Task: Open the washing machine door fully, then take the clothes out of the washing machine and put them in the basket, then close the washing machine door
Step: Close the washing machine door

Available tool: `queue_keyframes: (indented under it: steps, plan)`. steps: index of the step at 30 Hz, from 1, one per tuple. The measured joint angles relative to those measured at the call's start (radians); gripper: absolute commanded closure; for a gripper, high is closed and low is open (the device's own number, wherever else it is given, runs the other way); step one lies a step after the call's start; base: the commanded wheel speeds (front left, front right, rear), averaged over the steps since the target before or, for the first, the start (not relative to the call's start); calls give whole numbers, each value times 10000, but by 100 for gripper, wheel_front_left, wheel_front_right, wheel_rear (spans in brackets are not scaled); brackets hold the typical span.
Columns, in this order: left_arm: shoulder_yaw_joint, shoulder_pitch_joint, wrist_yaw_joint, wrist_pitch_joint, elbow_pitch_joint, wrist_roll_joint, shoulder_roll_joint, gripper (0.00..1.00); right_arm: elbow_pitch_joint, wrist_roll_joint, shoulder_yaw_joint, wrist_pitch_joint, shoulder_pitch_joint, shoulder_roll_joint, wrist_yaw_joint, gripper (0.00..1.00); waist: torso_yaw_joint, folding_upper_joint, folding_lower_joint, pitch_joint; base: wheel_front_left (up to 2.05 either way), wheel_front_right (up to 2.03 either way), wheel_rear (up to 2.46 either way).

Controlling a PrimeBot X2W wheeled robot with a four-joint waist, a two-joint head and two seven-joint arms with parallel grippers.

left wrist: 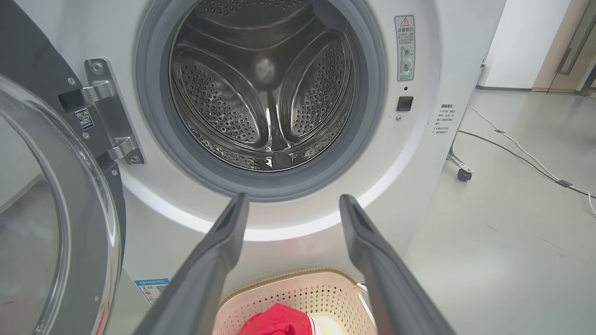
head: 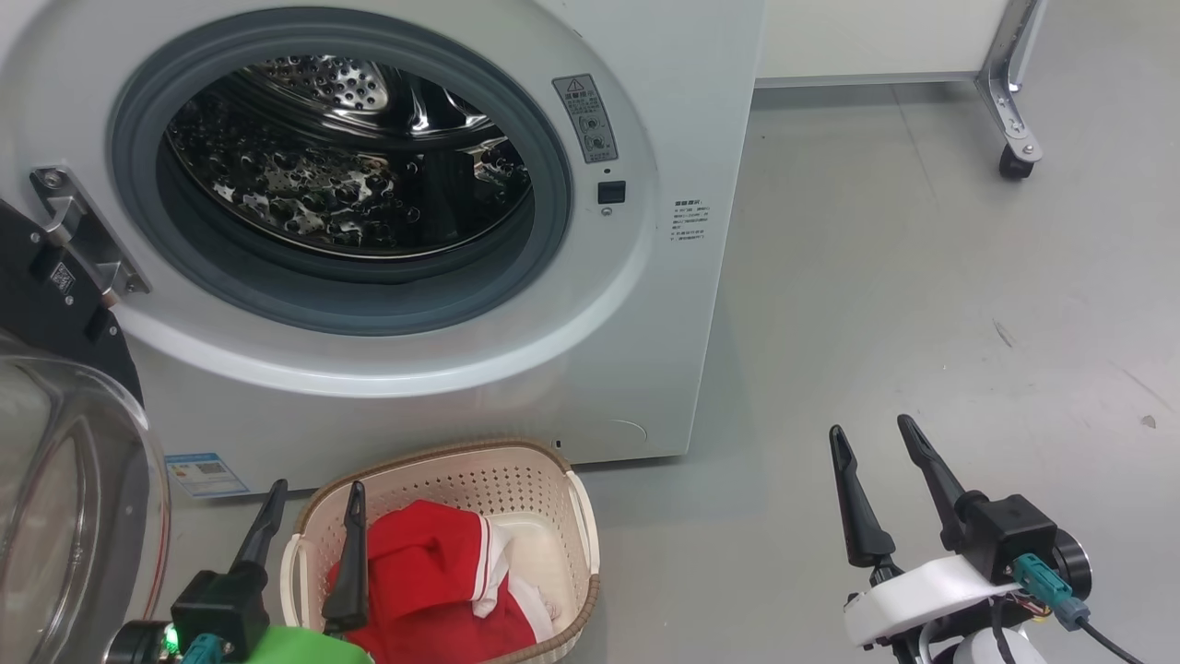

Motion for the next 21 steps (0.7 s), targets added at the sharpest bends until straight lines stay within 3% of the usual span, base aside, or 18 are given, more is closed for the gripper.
queue_keyframes:
  steps: [21]
  plan:
    - [-96, 238, 98, 339, -696, 4, 46, 0, -42, 2, -29, 0, 42, 10, 0, 0, -7, 0, 1, -30, -55, 55, 0]
